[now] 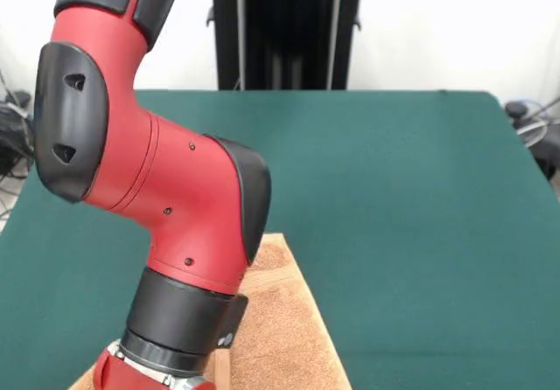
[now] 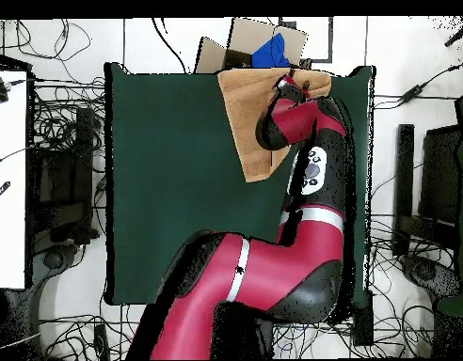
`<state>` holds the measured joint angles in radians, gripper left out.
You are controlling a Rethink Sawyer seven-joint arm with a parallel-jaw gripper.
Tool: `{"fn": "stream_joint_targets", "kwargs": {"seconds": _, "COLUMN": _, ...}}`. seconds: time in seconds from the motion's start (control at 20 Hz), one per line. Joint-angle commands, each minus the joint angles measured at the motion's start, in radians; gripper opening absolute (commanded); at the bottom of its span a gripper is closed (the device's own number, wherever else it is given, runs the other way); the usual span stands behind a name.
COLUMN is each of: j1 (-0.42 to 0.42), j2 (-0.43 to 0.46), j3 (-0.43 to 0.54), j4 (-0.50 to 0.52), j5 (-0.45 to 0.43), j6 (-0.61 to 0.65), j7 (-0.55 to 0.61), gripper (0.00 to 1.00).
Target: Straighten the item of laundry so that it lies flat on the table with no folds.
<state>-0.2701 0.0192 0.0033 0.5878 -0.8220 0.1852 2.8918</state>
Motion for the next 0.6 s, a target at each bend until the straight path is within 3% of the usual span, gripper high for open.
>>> {"fn": "stream_joint_targets", "kwargs": {"seconds": 0.05, "j1": -0.175, "j2": -0.025, "j3": 0.389, "j4": 0.039, "j5": 0.183, "j6": 0.632, "j7": -0.805, "gripper": 1.00}}
{"fn": "stream_joint_targets", "kwargs": {"seconds": 0.3, "j1": -0.192, "j2": 0.058, "j3": 0.405, "j4": -0.015, "j5": 0.205, "j6": 0.621, "j7": -0.833, "gripper": 1.00}}
{"fn": "stream_joint_targets", "kwargs": {"seconds": 0.6, "j1": -0.184, "j2": 0.048, "j3": 0.333, "j4": 0.097, "j5": 0.302, "j6": 0.605, "j7": -0.732, "gripper": 1.00}}
